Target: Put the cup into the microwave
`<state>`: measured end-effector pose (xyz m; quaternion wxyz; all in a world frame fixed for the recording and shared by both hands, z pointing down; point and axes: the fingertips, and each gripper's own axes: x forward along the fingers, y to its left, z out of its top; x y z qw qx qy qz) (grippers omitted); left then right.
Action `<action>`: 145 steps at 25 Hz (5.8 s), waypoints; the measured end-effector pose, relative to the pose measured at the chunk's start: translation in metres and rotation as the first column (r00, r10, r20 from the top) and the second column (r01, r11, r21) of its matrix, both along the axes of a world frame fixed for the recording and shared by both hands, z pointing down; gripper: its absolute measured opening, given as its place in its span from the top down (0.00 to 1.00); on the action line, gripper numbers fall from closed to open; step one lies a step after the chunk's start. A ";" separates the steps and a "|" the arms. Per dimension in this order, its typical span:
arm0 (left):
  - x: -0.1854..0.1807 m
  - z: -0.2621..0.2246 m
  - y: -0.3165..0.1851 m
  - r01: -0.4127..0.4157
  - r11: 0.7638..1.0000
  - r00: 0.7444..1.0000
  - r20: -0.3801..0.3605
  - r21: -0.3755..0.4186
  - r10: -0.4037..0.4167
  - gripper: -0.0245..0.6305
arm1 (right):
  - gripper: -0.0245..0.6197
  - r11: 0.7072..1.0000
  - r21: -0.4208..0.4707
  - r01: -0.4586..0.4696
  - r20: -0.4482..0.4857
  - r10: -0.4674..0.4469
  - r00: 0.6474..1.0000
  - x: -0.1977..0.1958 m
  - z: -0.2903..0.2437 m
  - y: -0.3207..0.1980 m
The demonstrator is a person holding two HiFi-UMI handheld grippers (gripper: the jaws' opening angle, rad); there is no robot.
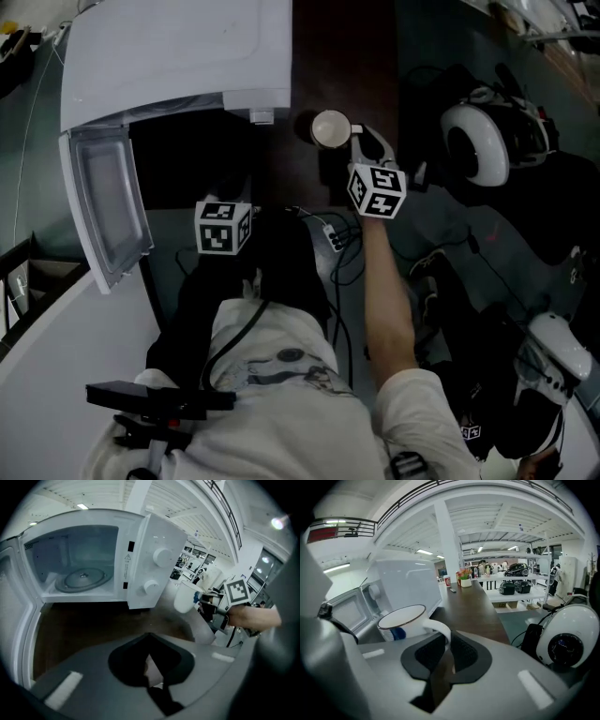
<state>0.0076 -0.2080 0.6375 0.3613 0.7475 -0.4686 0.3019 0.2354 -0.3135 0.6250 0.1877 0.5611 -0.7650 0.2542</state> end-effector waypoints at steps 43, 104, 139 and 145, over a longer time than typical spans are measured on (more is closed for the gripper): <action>-0.185 -0.027 0.037 0.389 0.918 0.921 -0.031 0.083 -0.387 0.96 | 0.90 0.928 0.062 0.367 0.070 -0.370 0.926 -0.362 -0.042 -0.049; -0.158 -0.135 0.005 0.290 0.857 0.957 -0.107 0.426 -0.270 0.96 | 0.96 0.938 0.227 0.263 -0.032 -0.262 0.964 -0.304 -0.121 0.078; -0.100 -0.139 0.061 0.128 0.765 0.988 -0.152 0.631 -0.040 0.96 | 0.96 0.917 0.398 0.022 0.034 -0.038 0.999 -0.219 -0.136 0.175; -0.094 -0.151 0.063 0.101 0.745 0.988 -0.153 0.660 0.002 0.96 | 0.96 0.912 0.410 -0.008 0.033 -0.007 0.999 -0.208 -0.141 0.184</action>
